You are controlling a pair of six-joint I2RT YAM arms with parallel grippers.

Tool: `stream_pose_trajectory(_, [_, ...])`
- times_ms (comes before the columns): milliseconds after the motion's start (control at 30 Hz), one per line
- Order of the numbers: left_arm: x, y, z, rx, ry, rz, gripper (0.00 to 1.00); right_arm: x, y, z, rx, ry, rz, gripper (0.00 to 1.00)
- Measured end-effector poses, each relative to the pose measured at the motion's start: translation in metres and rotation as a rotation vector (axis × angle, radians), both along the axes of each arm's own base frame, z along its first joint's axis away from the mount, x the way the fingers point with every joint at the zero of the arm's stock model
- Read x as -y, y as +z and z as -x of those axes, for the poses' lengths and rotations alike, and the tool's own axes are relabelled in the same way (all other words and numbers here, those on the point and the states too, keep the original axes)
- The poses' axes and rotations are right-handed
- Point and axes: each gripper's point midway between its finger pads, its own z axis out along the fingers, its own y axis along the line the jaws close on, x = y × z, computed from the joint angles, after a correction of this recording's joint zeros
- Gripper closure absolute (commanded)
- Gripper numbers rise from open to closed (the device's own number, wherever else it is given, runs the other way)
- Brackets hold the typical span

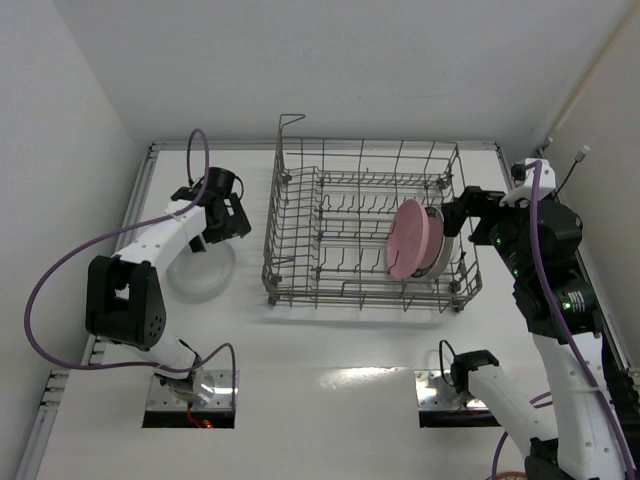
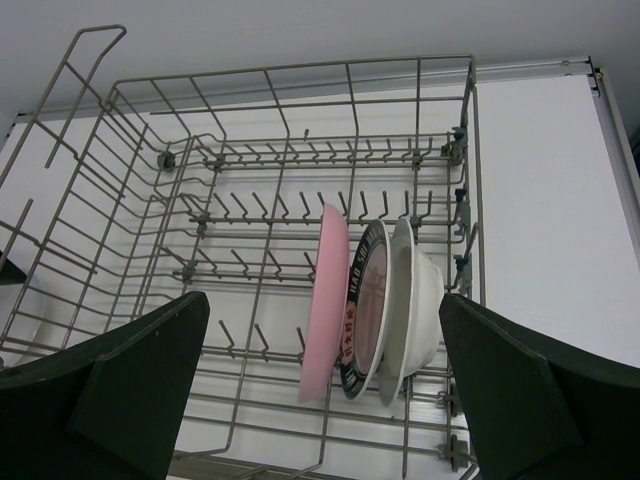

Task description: Load the plates into the dish rack

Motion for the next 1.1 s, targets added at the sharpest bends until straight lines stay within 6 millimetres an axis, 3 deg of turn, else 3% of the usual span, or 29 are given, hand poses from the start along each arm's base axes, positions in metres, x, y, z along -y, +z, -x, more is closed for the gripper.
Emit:
stream_pose_trajectory(567, [0.003,-0.099,0.018,-0.296,-0.028,0.02,0.0,0.003,0.0,0.0,0.003,-0.006,0.024,0.0])
stream_pose_trajectory(700, [0.007,-0.104,0.02,-0.31,-0.038,0.057,0.19,0.004,-0.001,-0.001,0.002,-0.008,0.029,0.0])
stream_pose_trajectory(800, [0.007,-0.105,0.02,-0.316,-0.054,0.066,0.38,0.004,-0.002,-0.002,-0.003,-0.009,0.03,0.0])
stream_pose_trajectory(833, [0.006,-0.104,0.021,-0.319,-0.062,0.067,0.62,0.004,-0.002,-0.002,-0.005,-0.009,0.03,0.0])
stream_pose_trajectory(867, [0.004,-0.104,0.022,-0.324,-0.07,0.057,0.79,0.004,-0.004,-0.003,-0.009,-0.009,0.031,0.0])
stream_pose_trajectory(900, [0.004,-0.103,0.019,-0.317,-0.086,0.053,0.93,0.004,-0.005,-0.003,-0.013,-0.01,0.032,0.0])
stream_pose_trajectory(933, [-0.001,-0.099,0.016,-0.31,-0.092,0.02,1.0,0.004,-0.006,-0.004,-0.016,-0.011,0.033,0.0])
stream_pose_trajectory(1100, [-0.007,-0.091,0.019,-0.316,-0.091,0.006,1.0,0.004,-0.01,-0.005,-0.026,-0.012,0.035,0.0])
